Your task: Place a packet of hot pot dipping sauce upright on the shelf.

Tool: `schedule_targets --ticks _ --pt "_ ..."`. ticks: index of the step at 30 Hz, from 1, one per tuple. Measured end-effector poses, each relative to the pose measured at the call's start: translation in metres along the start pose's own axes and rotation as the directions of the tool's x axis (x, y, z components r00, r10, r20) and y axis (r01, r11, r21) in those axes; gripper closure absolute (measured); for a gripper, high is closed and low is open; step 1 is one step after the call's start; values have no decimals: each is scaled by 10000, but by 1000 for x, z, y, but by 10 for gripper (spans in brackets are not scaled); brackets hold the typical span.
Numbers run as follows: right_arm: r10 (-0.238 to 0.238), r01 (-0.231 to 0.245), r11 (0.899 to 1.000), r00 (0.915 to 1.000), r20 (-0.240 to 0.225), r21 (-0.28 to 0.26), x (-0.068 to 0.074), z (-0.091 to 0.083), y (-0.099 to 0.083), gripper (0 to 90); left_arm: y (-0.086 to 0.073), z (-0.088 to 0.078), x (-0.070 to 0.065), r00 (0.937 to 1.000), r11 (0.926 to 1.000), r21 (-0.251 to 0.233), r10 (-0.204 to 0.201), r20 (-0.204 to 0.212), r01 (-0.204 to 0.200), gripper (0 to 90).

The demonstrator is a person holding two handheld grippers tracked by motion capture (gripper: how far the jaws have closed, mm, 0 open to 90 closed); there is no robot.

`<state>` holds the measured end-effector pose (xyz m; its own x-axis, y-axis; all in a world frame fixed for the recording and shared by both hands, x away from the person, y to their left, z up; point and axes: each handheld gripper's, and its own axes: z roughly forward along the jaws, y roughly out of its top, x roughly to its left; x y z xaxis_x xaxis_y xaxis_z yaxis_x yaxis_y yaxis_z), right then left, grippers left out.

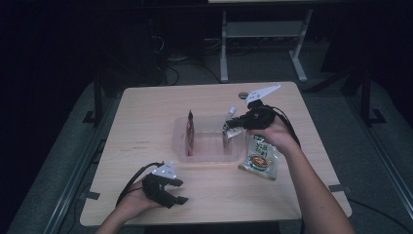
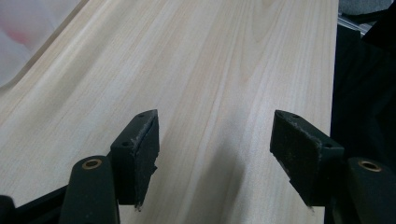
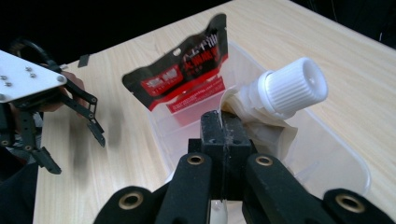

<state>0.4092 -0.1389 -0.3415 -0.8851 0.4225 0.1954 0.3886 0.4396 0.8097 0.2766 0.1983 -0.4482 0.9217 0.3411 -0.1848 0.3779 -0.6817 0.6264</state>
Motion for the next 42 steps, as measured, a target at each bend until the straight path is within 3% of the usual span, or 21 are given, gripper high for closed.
schedule_targets --ticks 7,13,17,19,20,21,22,23,24,36,42 --pt "361 -361 9993 9993 40 42 -9 9 -7 900 0 1 1 10000 10000 -15 70 21 -70 326" --pt "326 -332 9991 9991 271 256 -13 15 -8 896 0 0 1 9999 9998 74 168 16 -168 326" --pt "609 -608 9981 9979 228 -55 -16 17 -12 869 0 0 1 9999 9999 61 141 29 -141 326" --pt "708 -705 9973 9974 137 -178 -16 16 -13 816 0 0 1 9999 9999 69 144 32 -144 326" --pt "797 -791 9965 9966 205 -261 -16 15 -13 721 0 0 1 9999 9999 60 135 32 -135 326" --pt "797 -791 9965 9966 205 -261 -16 15 -13 721 0 0 1 9999 9999 60 135 32 -135 326" --pt "759 -750 9967 9967 277 -300 -14 13 -13 600 0 0 1 9998 9998 106 188 23 -189 326" --pt "759 -750 9967 9967 277 -300 -14 13 -13 600 0 0 1 9998 9998 106 188 23 -189 326" --pt "788 -780 9967 9961 388 -224 -11 11 -13 537 0 0 1 10000 10000 33 89 37 -89 326" --pt "817 -800 9966 9914 1019 -201 2 -2 -21 255 4 -2 5 10000 10000 21 90 -4 -90 310" --pt "719 -678 9970 9903 1185 -381 10 -10 -26 230 5 -7 9 10000 10000 -32 58 -1 -58 300"
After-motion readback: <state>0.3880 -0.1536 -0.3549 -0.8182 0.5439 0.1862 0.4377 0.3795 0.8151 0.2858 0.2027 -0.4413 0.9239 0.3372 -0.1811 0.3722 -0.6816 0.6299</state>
